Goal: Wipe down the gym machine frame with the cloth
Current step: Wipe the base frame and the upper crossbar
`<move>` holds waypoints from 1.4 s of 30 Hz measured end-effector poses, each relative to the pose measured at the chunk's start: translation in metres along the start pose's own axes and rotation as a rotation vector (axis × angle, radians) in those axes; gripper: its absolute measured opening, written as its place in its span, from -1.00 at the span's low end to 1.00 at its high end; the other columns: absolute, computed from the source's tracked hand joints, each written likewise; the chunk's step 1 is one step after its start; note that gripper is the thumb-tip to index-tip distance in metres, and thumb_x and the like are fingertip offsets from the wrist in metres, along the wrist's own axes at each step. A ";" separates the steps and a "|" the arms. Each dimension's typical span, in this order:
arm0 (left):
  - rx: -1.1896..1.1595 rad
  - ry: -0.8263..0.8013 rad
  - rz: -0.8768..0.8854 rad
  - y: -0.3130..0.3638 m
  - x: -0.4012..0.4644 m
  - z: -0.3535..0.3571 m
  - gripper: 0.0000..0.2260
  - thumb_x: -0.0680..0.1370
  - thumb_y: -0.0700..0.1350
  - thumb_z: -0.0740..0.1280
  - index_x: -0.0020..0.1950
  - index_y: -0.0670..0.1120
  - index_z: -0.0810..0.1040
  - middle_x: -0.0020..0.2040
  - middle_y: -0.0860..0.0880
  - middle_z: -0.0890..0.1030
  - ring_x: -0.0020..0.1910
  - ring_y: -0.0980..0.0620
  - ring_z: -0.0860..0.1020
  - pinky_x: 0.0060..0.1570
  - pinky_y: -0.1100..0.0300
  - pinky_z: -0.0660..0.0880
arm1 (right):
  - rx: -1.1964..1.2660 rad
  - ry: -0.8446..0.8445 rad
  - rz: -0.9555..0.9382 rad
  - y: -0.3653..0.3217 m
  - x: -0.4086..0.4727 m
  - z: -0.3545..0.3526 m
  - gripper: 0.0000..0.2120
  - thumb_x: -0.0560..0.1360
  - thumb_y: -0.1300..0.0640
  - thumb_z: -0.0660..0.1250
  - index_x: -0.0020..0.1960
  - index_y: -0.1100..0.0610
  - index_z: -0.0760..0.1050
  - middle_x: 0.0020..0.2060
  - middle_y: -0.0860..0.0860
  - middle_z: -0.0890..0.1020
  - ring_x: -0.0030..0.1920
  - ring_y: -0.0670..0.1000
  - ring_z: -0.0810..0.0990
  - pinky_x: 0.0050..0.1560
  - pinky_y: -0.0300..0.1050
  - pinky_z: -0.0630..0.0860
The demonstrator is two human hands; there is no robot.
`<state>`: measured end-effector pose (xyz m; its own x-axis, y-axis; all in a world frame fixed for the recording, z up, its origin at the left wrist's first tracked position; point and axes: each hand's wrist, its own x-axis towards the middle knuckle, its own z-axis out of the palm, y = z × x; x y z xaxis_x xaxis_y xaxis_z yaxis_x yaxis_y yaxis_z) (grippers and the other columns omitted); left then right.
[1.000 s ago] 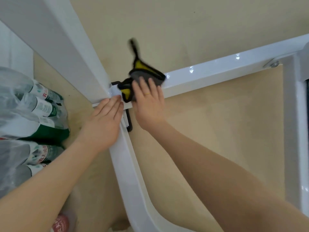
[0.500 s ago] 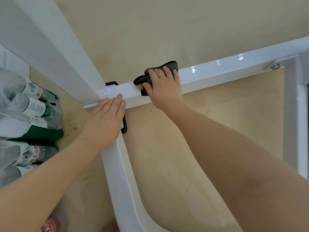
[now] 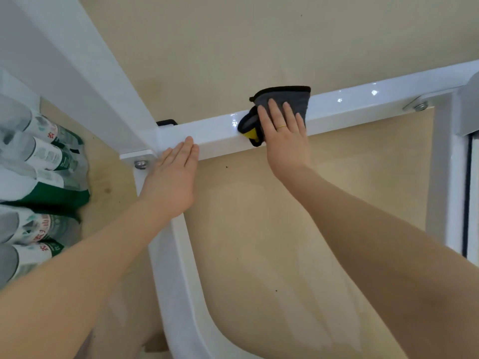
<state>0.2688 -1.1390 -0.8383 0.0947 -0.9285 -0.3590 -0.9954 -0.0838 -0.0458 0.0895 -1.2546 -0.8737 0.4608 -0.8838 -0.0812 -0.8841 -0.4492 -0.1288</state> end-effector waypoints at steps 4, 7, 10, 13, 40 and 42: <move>-0.179 0.033 -0.025 -0.006 -0.024 -0.001 -0.43 0.56 -0.29 0.09 0.51 -0.18 -0.09 0.54 -0.09 -0.13 0.51 -0.03 -0.05 0.43 0.18 -0.15 | 0.083 0.007 -0.120 -0.062 -0.007 -0.004 -0.41 0.58 0.30 0.04 0.54 0.07 -0.09 0.53 0.03 -0.03 0.52 0.10 -0.08 0.47 -0.05 -0.13; -0.252 0.116 -0.043 -0.016 -0.056 0.010 -0.46 0.55 -0.34 0.12 0.50 -0.20 0.01 0.53 -0.13 0.02 0.49 -0.10 0.07 0.42 0.17 -0.05 | 0.253 -0.034 -0.232 -0.111 -0.012 0.005 -0.49 0.60 0.26 0.04 0.52 0.08 0.05 0.52 0.02 0.08 0.51 0.08 0.01 0.45 -0.11 -0.02; -0.265 0.139 -0.133 -0.035 -0.084 0.022 -0.44 0.55 -0.31 0.12 0.51 -0.16 0.01 0.53 -0.07 0.05 0.47 -0.07 0.10 0.41 0.16 0.03 | 0.600 -0.061 -0.216 -0.144 -0.030 0.015 -0.53 0.60 0.31 0.07 0.49 0.13 0.17 0.49 0.04 0.19 0.50 0.03 0.09 0.42 -0.21 0.09; -0.334 0.132 -0.188 -0.047 -0.101 0.032 -0.47 0.55 -0.29 0.11 0.51 -0.15 0.05 0.53 -0.05 0.07 0.44 -0.09 0.16 0.39 0.10 0.12 | 0.951 -0.093 -0.050 -0.157 -0.057 0.016 -0.61 0.60 0.28 0.09 0.41 0.15 0.32 0.32 0.05 0.46 0.26 0.02 0.44 0.00 -0.34 0.30; -0.442 0.186 -0.368 -0.044 -0.215 0.037 -0.39 0.50 -0.42 0.12 0.50 -0.16 0.02 0.53 -0.03 -0.02 0.50 -0.02 0.01 0.43 0.22 -0.09 | 0.173 -0.093 -0.671 -0.159 -0.112 0.019 -0.71 0.63 0.17 0.06 0.30 0.19 0.37 0.45 0.01 0.29 0.48 0.03 0.16 0.32 -0.06 0.17; -0.423 0.202 -0.387 -0.046 -0.235 0.034 -0.39 0.49 -0.42 0.13 0.50 -0.16 0.04 0.52 -0.05 0.01 0.51 -0.04 0.03 0.42 0.22 -0.09 | 0.157 -0.129 -0.615 -0.165 -0.111 0.011 -0.68 0.63 0.21 0.06 0.36 0.20 0.31 0.43 0.07 0.33 0.46 0.07 0.20 0.29 -0.06 0.20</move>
<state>0.2925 -0.9044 -0.7834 0.4877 -0.8486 -0.2048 -0.8115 -0.5272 0.2519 0.1854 -1.0807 -0.8540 0.8938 -0.4439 -0.0633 -0.4384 -0.8354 -0.3315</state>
